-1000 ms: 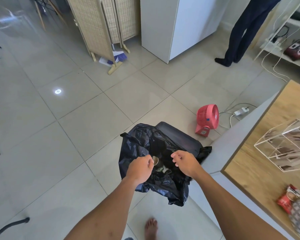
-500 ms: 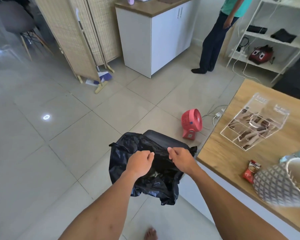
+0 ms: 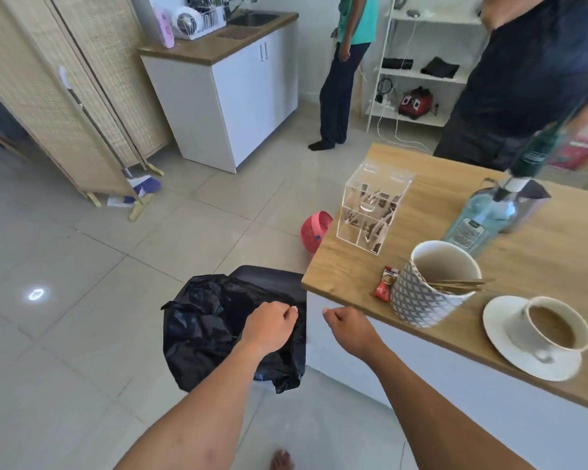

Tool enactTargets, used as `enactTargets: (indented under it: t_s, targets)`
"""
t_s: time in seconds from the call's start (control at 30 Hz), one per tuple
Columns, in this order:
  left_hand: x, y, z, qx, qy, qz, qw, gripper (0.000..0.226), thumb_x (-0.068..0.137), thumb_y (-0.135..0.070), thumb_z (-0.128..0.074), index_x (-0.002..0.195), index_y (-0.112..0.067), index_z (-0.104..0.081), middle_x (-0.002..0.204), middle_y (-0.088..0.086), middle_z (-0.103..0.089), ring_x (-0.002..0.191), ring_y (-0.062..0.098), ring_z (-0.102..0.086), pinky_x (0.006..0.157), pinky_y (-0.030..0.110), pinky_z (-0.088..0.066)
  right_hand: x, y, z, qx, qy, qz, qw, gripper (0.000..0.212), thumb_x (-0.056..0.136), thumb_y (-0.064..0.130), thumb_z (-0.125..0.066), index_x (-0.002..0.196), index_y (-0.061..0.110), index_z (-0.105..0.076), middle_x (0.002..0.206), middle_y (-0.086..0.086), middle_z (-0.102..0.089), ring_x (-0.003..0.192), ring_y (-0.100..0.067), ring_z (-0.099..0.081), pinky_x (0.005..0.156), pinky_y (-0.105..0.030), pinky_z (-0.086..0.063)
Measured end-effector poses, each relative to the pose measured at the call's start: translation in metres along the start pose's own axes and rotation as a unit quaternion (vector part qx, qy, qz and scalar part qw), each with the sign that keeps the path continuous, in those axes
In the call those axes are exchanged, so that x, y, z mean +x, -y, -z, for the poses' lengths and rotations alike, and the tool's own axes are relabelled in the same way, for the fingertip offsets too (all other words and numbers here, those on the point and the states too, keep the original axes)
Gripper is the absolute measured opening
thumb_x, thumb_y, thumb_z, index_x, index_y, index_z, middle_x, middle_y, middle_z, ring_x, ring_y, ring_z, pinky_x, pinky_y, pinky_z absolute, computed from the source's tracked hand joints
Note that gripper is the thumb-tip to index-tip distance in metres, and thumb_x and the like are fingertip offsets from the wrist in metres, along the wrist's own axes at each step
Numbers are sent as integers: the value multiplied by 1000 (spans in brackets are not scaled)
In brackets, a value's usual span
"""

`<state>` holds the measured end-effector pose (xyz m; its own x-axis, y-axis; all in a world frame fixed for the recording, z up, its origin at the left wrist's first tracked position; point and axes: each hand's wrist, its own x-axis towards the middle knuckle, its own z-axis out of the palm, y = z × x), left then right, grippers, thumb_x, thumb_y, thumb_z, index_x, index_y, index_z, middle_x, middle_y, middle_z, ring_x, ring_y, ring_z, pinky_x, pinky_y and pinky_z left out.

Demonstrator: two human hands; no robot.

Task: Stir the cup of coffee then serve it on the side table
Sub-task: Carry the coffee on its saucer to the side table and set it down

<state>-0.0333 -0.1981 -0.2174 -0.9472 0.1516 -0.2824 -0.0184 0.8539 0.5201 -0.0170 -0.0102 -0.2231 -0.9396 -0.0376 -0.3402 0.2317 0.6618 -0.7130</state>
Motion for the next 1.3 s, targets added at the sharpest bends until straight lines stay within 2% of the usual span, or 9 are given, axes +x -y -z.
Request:
enactTargets:
  t_s: [0.23, 0.33, 0.43, 0.6, 0.8, 1.0, 1.1, 1.2, 1.3]
  targets:
    - [-20, -57, -49, 16, 31, -40, 999, 50, 101, -30, -43, 53, -18, -36, 52, -3, -41, 52, 19, -39, 50, 33, -26, -52, -63, 35, -10, -37, -48, 998, 53, 98, 37, -46, 52, 16, -30, 49, 2, -36, 49, -12, -35, 49, -29, -26]
    - [-24, -77, -69, 21, 28, -59, 998, 49, 100, -31, -44, 54, -18, -34, 50, -2, -40, 51, 19, -37, 49, 33, -25, -72, -85, 53, 5, -55, -67, 996, 52, 98, 36, -47, 53, 14, -29, 50, 2, -34, 50, -12, -33, 51, -30, -26]
    - [-27, -101, -89, 30, 35, -83, 996, 48, 100, -36, -44, 57, -16, -34, 53, -2, -41, 57, 26, -43, 52, 33, -27, -92, -109, 74, 26, -73, -96, 992, 49, 97, 37, -46, 57, 13, -29, 54, 1, -34, 53, -13, -32, 51, -30, -26]
    - [-37, -145, -118, 46, 50, -118, 991, 45, 101, -34, -43, 59, -20, -35, 56, -4, -44, 63, 25, -47, 57, 33, -32, -131, -150, 105, 52, -106, -127, 985, 48, 96, 35, -47, 58, 15, -26, 53, 2, -31, 52, -13, -28, 51, -28, -26]
    - [-46, -189, -151, 33, 75, -144, 986, 36, 99, -35, -42, 75, -12, -56, 75, 3, -66, 75, 27, -60, 64, 36, -45, -172, -193, 138, 68, -136, -168, 974, 48, 97, 34, -46, 58, 15, -26, 54, 2, -31, 52, -13, -28, 51, -27, -25]
    - [-45, -226, -177, 6, 98, -147, 984, 29, 99, -36, -44, 85, -19, -61, 86, -1, -69, 83, 22, -62, 73, 37, -51, -206, -232, 168, 76, -165, -196, 964, 48, 97, 37, -45, 59, 15, -28, 53, 2, -32, 52, -13, -29, 53, -27, -25]
    - [-44, -243, -184, -22, 111, -138, 984, 28, 99, -41, -44, 89, -22, -62, 85, -3, -70, 83, 20, -65, 75, 37, -53, -218, -246, 184, 80, -178, -204, 959, 47, 97, 38, -45, 59, 14, -30, 53, 2, -35, 51, -12, -30, 53, -26, -27]
    - [-41, -257, -187, -60, 123, -124, 983, 26, 99, -43, -44, 90, -25, -59, 86, -3, -68, 82, 19, -66, 75, 35, -53, -225, -254, 199, 89, -188, -199, 958, 43, 96, 36, -42, 60, 14, -36, 57, 0, -42, 54, -14, -35, 54, -28, -31]
    - [-36, -268, -188, -100, 135, -105, 980, 19, 99, -41, -46, 99, -26, -58, 98, -1, -68, 92, 22, -68, 82, 37, -54, -228, -258, 212, 114, -201, -197, 953, 41, 96, 33, -42, 61, 13, -46, 61, 3, -51, 58, -14, -43, 56, -27, -36]
